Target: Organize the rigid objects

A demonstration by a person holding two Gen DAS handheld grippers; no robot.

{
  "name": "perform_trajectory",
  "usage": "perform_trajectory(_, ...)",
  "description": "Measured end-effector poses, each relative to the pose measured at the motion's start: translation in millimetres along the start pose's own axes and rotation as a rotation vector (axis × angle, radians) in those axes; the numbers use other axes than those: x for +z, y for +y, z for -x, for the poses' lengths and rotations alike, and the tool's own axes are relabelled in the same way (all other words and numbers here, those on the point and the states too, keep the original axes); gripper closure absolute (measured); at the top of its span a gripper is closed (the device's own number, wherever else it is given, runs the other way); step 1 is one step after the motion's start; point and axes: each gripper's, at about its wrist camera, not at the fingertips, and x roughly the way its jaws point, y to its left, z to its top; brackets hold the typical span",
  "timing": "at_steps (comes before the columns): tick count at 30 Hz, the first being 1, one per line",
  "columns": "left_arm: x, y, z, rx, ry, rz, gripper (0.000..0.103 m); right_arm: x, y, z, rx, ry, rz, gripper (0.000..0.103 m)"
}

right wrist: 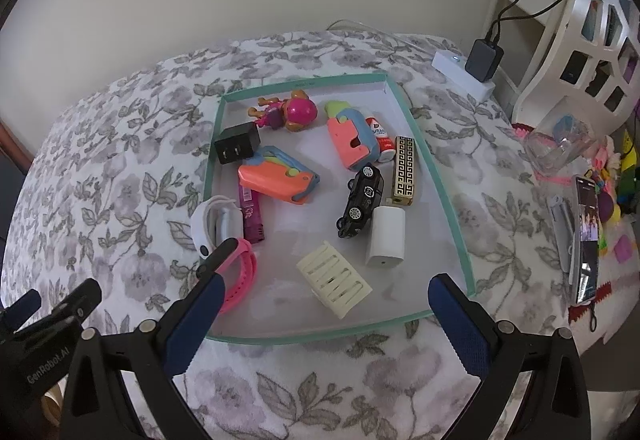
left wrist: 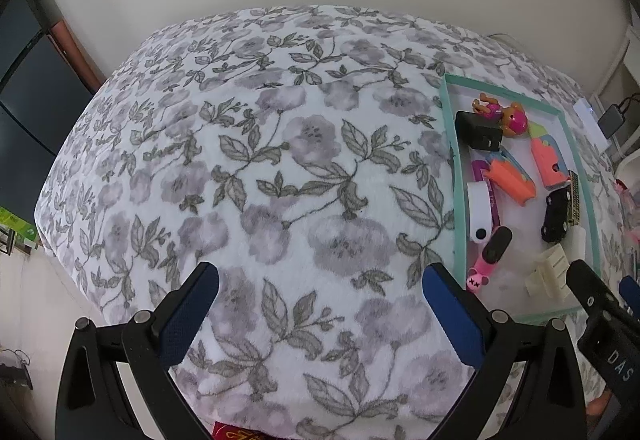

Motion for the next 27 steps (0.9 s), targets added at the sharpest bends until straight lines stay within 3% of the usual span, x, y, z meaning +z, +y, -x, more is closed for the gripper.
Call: perform_trajectory(27, -9, 14, 23, -0.019, -0.079, 0.044, 0.001, -12, 3, 24, 0.010, -0.049, 0.027, 0.000)
